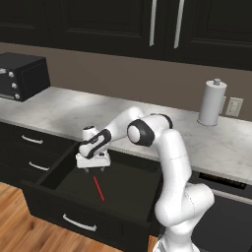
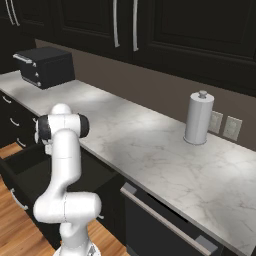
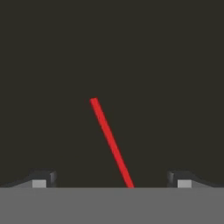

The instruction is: Take a straw from the drawer in front and place it inside the glass cup on the dining counter.

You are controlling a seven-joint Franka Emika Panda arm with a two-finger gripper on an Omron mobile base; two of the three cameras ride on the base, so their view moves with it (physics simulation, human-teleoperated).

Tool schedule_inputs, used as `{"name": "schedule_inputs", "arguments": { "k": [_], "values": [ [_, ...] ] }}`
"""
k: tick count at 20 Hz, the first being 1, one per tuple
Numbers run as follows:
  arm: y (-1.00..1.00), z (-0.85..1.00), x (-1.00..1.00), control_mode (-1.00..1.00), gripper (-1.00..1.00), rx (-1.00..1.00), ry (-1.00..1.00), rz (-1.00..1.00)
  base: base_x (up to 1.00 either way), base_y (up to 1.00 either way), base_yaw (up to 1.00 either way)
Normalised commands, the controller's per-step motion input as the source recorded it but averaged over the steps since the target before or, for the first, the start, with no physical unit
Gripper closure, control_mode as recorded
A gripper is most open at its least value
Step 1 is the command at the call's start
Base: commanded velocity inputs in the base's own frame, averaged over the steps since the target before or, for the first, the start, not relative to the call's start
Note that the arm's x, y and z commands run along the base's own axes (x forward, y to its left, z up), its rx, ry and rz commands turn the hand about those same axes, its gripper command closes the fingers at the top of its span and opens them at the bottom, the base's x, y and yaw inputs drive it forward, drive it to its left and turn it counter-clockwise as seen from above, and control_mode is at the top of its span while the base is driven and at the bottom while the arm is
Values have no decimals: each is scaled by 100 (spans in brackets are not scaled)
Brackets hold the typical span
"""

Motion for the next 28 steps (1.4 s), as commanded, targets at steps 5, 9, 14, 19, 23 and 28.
{"name": "schedule_inputs", "arguments": {
  "k": [5, 9, 14, 19, 23, 28],
  "values": [
    [-3, -49, 15, -100, -100, 0, 5, 0, 0, 0, 0],
    [0, -50, 4, -100, -100, 0, 7, 0, 0, 0, 0],
    [0, -47, 8, -100, -100, 0, 8, 0, 0, 0, 0],
    [0, -41, 0, -100, -100, 0, 5, 0, 0, 0, 0],
    [0, -40, 0, -100, -100, 0, 2, 0, 0, 0, 0],
    [-1, -65, -17, -100, 100, 0, 1, 0, 0, 0, 0]
  ]
}}
